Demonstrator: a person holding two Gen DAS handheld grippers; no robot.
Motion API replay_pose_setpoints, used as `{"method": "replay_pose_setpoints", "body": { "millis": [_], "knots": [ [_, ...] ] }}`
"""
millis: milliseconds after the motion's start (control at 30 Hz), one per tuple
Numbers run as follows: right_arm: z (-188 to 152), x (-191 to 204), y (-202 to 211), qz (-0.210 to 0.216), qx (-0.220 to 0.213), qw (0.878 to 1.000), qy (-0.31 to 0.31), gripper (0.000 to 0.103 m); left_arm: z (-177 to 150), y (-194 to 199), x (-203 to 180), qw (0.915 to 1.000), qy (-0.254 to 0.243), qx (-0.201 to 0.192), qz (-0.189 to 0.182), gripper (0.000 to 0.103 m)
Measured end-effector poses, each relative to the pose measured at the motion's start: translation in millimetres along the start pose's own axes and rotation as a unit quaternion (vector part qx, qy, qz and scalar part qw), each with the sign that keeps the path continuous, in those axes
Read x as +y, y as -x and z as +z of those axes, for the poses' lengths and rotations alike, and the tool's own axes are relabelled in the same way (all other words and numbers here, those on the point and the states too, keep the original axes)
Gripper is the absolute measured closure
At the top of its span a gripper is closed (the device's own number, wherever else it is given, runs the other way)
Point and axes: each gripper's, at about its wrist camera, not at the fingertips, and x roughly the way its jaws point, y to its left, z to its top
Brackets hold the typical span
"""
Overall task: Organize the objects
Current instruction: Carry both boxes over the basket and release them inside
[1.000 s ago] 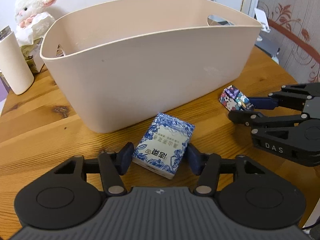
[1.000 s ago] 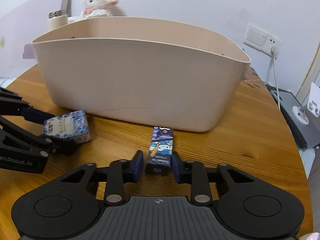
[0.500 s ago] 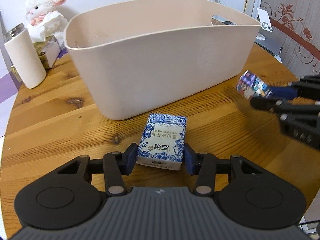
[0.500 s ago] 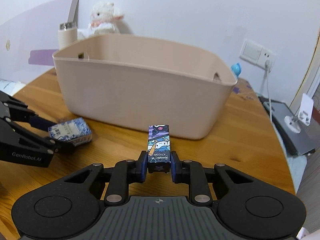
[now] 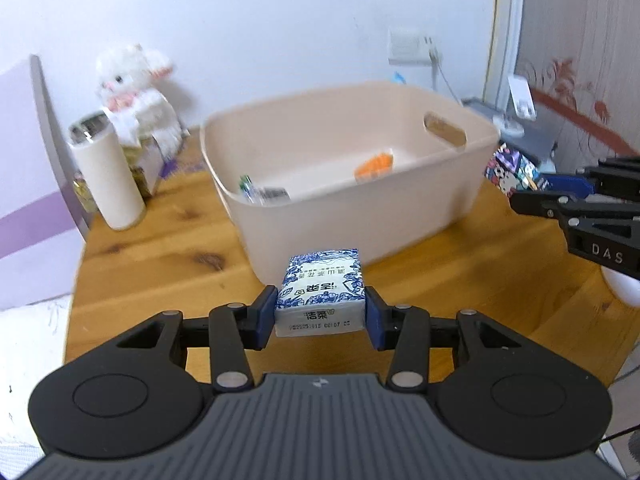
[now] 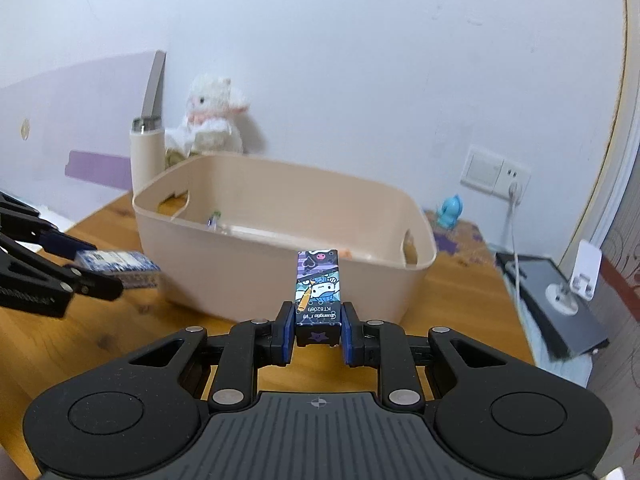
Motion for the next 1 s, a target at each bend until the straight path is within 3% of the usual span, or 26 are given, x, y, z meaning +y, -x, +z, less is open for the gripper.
{"method": "replay_pose_setpoints", "body": {
  "millis": [267,467,733,1000],
  "knots": [
    [27.1,-9.4,1.1,-0.012,-0.035,0.999,0.0,0.082,33.2,30.9,14.4,0.9979,0.015,-0.062,0.015,0.056],
    [50.2,-16.7,-9.3,-0.021,-0.058,0.998,-0.003,0.082,63.1,22.4,28.8,0.9959,0.029,-0.08,0.031,0.056],
    [73.5,-26.4,-35.0,-0.032,-0.066,0.997,-0.022,0.082,94.2,-25.8,31.5,0.9961,0.044,-0.065,0.042,0.056],
    [76.0,-29.1,-78.0,-0.04,-0.028,0.998,-0.03,0.082,105.7,-86.1,18.7,0.9982,0.04,-0.01,0.043,0.056]
  ]
}}
